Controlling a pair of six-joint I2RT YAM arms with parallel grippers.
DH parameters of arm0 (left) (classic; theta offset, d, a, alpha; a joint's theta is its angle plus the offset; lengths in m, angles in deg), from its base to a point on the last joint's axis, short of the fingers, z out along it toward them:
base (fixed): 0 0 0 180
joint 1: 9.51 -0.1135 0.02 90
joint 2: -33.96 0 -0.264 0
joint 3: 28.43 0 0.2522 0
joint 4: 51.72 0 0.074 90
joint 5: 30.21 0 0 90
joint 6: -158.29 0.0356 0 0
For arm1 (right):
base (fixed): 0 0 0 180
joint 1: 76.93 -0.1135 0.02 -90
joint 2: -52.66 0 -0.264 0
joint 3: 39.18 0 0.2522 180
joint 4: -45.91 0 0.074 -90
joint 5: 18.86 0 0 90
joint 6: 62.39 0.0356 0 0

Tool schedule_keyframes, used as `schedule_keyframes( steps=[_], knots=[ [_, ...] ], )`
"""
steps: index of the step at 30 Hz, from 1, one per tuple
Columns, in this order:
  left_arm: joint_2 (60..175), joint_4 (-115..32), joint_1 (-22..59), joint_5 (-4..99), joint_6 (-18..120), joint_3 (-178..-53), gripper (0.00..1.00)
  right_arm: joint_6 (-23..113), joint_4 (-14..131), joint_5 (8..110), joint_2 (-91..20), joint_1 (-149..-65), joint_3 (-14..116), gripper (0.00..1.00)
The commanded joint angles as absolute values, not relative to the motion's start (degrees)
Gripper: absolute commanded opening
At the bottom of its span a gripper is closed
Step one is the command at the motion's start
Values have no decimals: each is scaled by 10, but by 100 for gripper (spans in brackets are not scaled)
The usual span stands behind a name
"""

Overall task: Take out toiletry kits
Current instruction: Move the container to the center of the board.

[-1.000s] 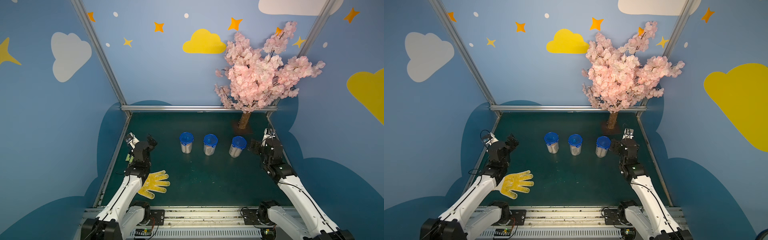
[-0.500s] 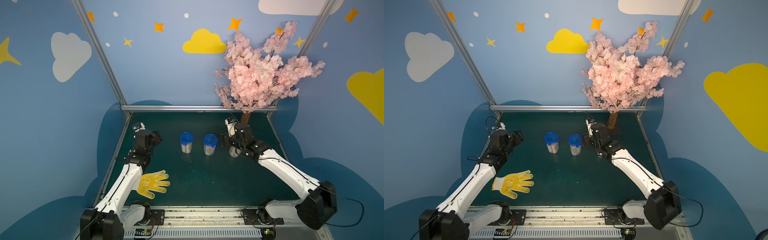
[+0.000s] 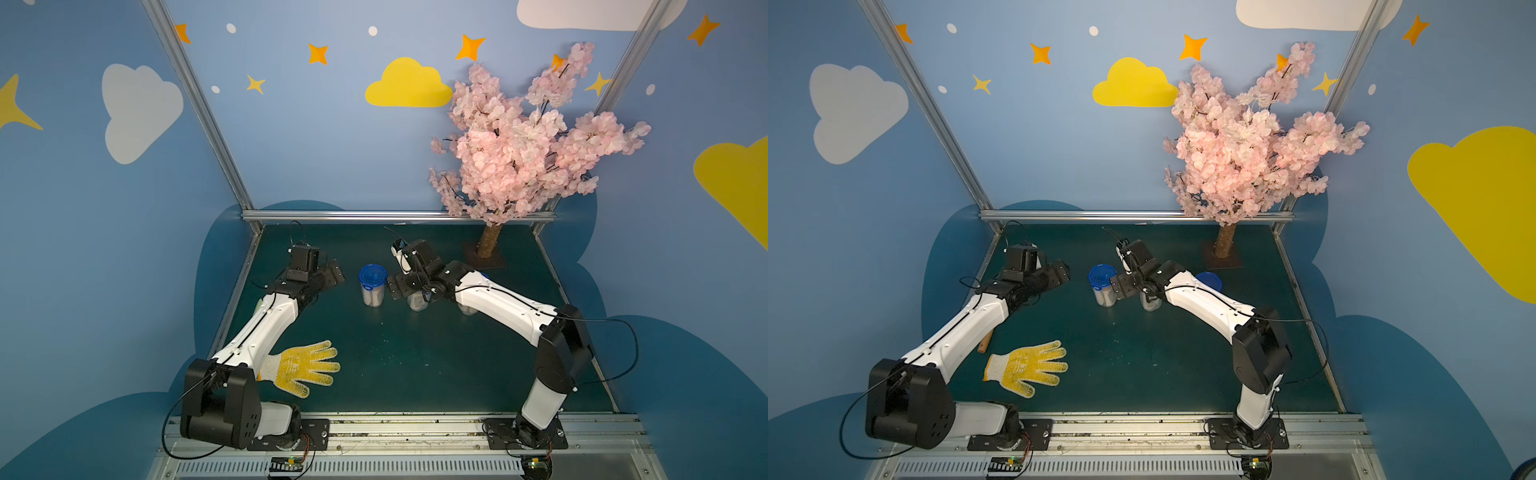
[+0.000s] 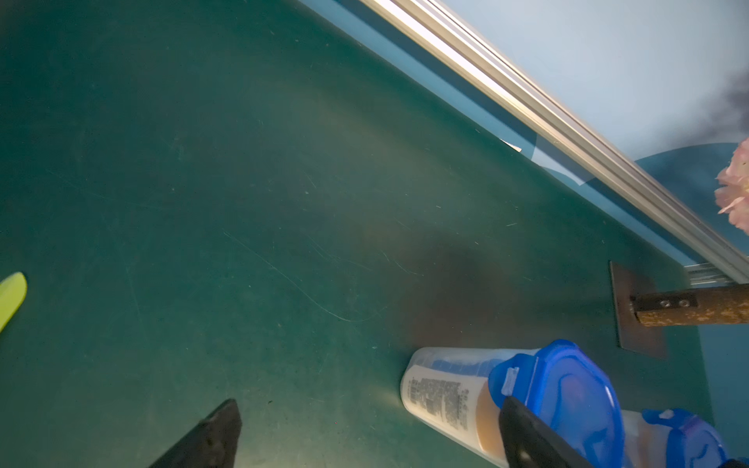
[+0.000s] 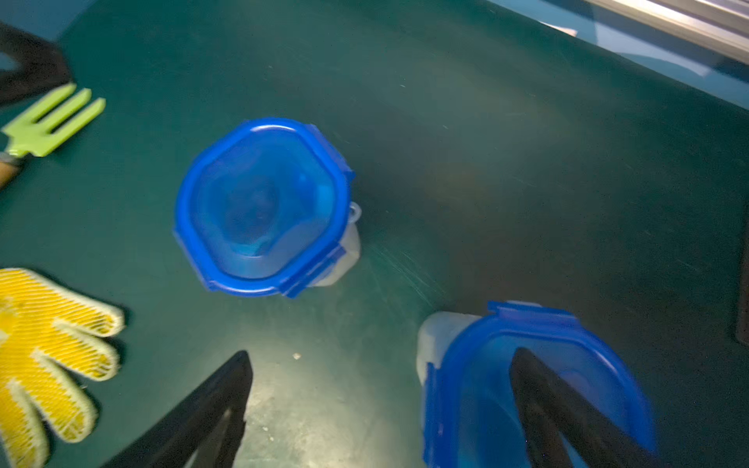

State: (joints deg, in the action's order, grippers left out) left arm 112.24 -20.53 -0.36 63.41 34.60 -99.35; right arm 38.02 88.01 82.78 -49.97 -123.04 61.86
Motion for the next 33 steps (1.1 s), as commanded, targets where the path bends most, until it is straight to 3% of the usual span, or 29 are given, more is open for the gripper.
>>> schedule_keyframes(
  steps=[1, 11, 28, 33],
  knots=[
    [1125, -207, -1, 614, 350, -986, 100, 385, 958, 897, -515, -1228, 652, 99],
    [1144, -212, 0, 592, 349, -990, 99, 377, 983, 951, -522, -1217, 662, 99],
    [1162, -215, 2, 588, 344, -989, 99, 407, 970, 834, -551, -1167, 639, 98],
    [1165, -216, 3, 588, 342, -989, 99, 404, 970, 834, -548, -1167, 635, 87]
  ],
)
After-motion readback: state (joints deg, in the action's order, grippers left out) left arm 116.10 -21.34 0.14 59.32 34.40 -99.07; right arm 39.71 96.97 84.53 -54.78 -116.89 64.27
